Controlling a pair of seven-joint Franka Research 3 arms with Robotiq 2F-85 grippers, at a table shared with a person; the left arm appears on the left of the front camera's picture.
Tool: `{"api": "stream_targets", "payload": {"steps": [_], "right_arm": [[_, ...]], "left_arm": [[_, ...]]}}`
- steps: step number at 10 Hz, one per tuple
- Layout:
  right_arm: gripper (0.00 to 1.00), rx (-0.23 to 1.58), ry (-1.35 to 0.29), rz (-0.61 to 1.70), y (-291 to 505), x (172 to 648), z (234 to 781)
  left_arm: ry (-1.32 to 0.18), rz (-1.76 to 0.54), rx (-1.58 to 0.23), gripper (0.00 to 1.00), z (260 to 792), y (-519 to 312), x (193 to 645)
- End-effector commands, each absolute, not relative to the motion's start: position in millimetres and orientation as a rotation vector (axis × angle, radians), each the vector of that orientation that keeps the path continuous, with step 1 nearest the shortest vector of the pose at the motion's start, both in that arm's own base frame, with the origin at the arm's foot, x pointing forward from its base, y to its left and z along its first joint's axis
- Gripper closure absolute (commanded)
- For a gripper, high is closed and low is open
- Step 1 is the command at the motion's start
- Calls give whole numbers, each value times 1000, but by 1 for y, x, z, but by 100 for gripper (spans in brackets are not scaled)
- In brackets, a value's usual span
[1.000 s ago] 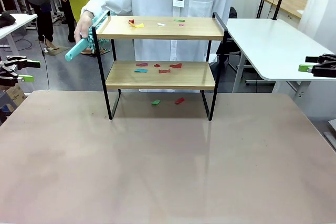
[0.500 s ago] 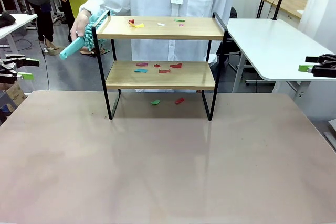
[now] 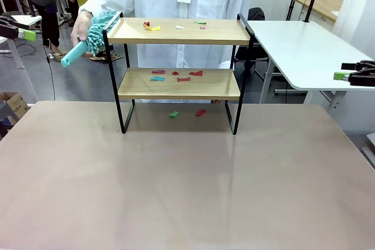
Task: Clean the shelf.
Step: Pick up the Duster handed by the human.
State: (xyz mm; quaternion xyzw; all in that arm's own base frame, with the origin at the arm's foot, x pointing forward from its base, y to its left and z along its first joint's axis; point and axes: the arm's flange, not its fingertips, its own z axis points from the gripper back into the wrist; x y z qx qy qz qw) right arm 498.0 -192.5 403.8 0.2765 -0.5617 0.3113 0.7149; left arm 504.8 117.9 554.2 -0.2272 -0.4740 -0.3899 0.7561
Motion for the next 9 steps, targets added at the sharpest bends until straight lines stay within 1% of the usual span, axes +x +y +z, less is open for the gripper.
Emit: {"api": "stream_targets", "payload": {"steps": [1,2,3,5,6,7,8,9], "right_arm": [[0,605,-1242,693,-193,497,407],[0,605,-1242,693,-193,497,407],[0,605,-1242,693,-193,497,407],[0,605,-1242,693,-193,497,407],[0,605,-1242,693,-193,497,407],[0,605,-1242,693,-193,497,407],[0,605,-1242,693,-193,497,407],[0,605,-1242,693,-193,497,407]], "left_arm": [[-853,-789,-439,0,569,83,494],[-858,-685,-246,0,598,29,462],[-858,-685,-246,0,598,29,462],[-832,-704,-157,0,612,3,449],[-815,-703,-137,0,610,-1,449],[-828,-714,-146,0,600,3,457],[-868,-712,-136,0,616,-9,450],[-868,-712,-136,0,616,-9,450]]}}
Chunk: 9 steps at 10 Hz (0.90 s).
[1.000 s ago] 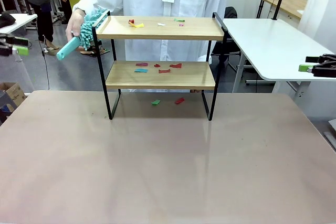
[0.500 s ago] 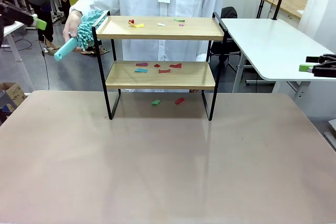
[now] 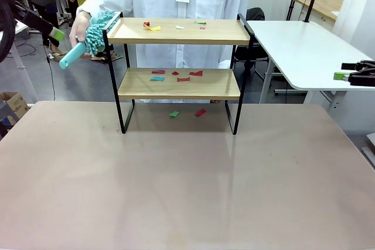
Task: Clean the shelf.
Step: Pick up the Duster handed by the human.
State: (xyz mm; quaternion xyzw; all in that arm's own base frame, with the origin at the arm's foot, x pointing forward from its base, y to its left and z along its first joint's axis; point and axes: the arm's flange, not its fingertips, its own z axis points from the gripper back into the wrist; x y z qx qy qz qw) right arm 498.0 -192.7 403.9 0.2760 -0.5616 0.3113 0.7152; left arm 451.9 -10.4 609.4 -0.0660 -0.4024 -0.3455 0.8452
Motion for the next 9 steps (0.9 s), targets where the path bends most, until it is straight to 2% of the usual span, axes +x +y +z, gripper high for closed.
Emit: {"api": "stream_targets", "payload": {"steps": [1,3,5,8,9], "right_arm": [[0,605,-1242,693,-193,497,407],[0,605,-1242,693,-193,497,407],[0,605,-1242,693,-193,497,407],[0,605,-1242,693,-193,497,407],[0,605,-1242,693,-193,497,407]], "left_arm": [[-868,-712,-136,0,616,-9,450],[-806,-715,-137,0,623,-30,441],[-670,-593,-107,0,634,-62,431],[-511,-428,-26,0,619,-75,444],[-509,-409,7,0,614,-76,445]]}}
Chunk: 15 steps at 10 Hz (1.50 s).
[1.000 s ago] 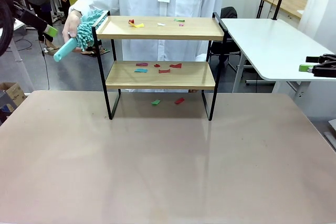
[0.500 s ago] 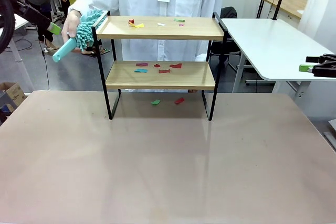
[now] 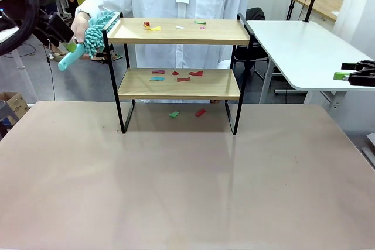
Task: Clean the shelf.
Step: Pick up the Duster handed by the human.
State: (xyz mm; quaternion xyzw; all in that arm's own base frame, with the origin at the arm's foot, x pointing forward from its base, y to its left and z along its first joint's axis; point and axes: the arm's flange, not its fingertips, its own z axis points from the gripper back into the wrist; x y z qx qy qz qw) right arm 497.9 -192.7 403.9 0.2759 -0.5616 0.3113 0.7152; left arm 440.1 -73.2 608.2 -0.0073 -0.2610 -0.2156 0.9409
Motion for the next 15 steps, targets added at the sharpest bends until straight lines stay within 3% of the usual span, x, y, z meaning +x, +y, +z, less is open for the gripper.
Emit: {"api": "stream_targets", "payload": {"steps": [1,11,12,13,14,15], "right_arm": [[0,605,-1242,693,-193,497,407],[0,605,-1242,693,-193,497,407],[0,605,-1242,693,-193,497,407],[0,605,-1242,693,-193,497,407],[0,605,-1242,693,-193,497,407],[0,605,-1242,693,-193,497,407]], "left_arm": [[-530,-377,38,0,609,-76,448],[-568,-329,-56,0,554,-62,471],[-569,-344,-41,58,552,-62,471],[-574,-343,-39,58,552,-62,471],[-567,-344,-37,100,552,-62,471],[-565,-339,-36,63,551,-61,471]]}}
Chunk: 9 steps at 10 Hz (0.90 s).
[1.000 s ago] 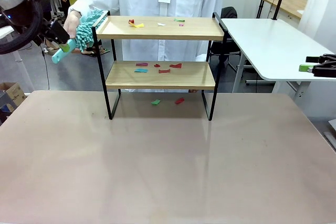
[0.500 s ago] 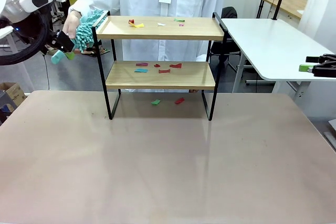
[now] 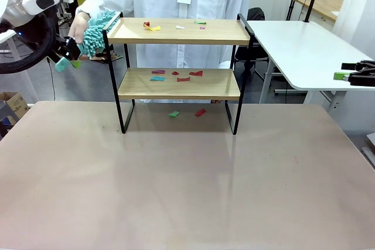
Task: Clean the shelf.
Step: Pick up the Duster handed by the human.
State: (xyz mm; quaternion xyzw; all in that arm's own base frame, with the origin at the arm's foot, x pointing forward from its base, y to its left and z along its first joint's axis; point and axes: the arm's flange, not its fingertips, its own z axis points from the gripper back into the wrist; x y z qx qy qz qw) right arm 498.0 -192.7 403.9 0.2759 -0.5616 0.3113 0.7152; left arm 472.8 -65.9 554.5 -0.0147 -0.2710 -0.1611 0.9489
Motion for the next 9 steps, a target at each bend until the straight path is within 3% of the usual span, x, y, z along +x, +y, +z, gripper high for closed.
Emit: {"api": "stream_targets", "payload": {"steps": [1,9], "right_arm": [[0,605,-1242,693,-193,497,407],[0,605,-1242,693,-193,497,407]], "left_arm": [[-568,-330,-35,100,551,-61,472],[-603,-236,30,100,558,-55,473]]}}
